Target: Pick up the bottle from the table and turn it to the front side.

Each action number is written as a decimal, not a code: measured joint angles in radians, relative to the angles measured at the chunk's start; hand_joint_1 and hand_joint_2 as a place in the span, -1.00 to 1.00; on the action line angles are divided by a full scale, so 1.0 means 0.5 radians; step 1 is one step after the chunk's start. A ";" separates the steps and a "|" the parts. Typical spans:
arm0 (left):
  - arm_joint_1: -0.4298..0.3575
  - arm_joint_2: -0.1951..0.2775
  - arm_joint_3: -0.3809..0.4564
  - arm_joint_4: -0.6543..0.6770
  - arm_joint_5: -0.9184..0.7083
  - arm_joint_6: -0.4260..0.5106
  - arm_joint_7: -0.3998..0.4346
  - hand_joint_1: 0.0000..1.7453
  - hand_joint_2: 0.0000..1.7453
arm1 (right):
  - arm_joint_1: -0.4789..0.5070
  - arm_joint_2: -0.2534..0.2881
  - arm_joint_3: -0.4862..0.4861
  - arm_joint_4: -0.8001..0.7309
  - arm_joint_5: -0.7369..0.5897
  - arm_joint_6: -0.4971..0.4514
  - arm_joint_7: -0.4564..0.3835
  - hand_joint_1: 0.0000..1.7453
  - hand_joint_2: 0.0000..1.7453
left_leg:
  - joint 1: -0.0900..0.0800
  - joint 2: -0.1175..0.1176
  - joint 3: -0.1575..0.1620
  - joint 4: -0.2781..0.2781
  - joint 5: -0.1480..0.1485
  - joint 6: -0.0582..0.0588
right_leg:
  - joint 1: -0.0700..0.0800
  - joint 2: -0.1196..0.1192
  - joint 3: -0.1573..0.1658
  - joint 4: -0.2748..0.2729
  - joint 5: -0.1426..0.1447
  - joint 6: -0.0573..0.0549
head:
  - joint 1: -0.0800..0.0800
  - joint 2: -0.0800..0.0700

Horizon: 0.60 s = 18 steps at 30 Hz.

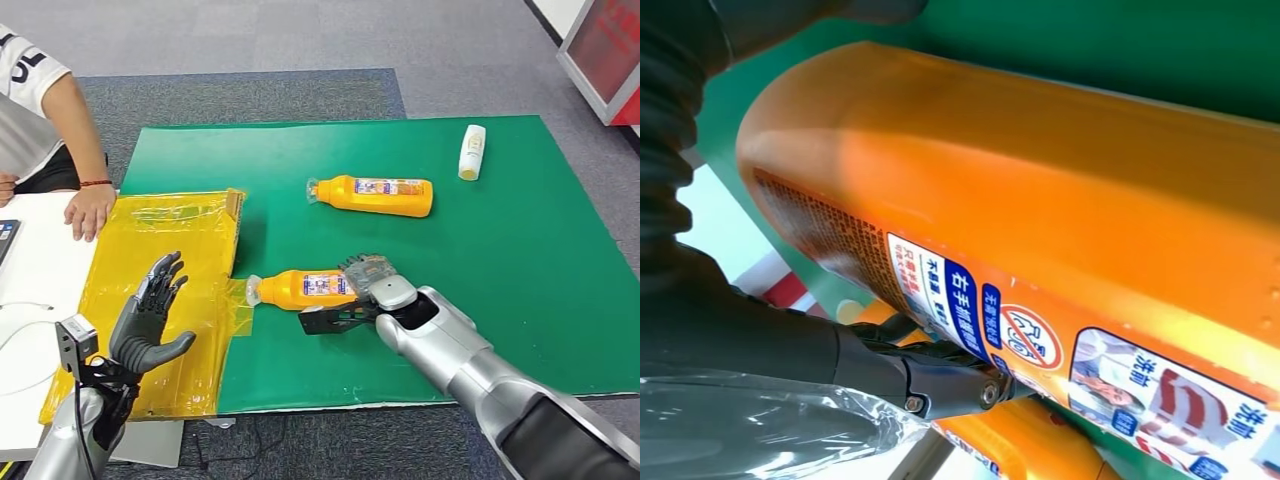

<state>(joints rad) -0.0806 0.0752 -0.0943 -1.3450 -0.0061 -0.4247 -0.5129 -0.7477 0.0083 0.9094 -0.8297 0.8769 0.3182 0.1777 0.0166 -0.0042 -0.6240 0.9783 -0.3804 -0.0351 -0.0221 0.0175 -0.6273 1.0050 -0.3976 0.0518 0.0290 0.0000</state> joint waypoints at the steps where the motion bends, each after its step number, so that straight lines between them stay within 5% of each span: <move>1: 0.000 0.000 0.000 0.000 0.000 0.000 0.000 -1.00 1.00 | -0.001 0.001 0.000 0.002 -0.001 0.001 -0.001 -0.26 1.00 | 0.000 0.000 0.000 0.000 0.000 0.000 | 0.000 0.000 0.000 0.000 0.000 0.000 | 0.000 0.000; 3: 0.000 0.000 0.001 0.000 0.001 -0.001 -0.002 -1.00 1.00 | -0.002 0.002 0.000 0.007 -0.003 0.001 -0.003 0.68 1.00 | 0.000 0.000 0.000 0.000 0.000 0.000 | 0.000 0.000 0.000 0.000 0.000 0.000 | 0.000 0.000; 4: 0.000 0.000 0.001 0.000 0.002 -0.002 -0.003 -1.00 1.00 | -0.003 0.002 0.000 0.009 -0.005 0.001 -0.003 0.96 1.00 | 0.000 0.000 0.000 0.000 0.000 0.000 | 0.000 0.000 0.000 0.000 0.000 0.000 | 0.000 0.000; 18: 0.000 0.000 0.009 0.001 0.015 -0.007 -0.017 -1.00 1.00 | -0.002 0.002 -0.015 0.015 -0.047 -0.054 -0.005 1.00 1.00 | 0.000 0.000 0.002 0.000 0.000 0.000 | 0.000 0.000 0.000 0.000 0.000 0.000 | 0.000 0.000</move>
<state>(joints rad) -0.0808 0.0752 -0.0900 -1.3447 0.0015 -0.4284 -0.5212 -0.7484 0.0092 0.9017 -0.8220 0.8532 0.2911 0.1754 0.0166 -0.0041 -0.6231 0.9783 -0.3803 -0.0353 -0.0221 0.0177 -0.6272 1.0050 -0.3975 0.0516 0.0289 0.0000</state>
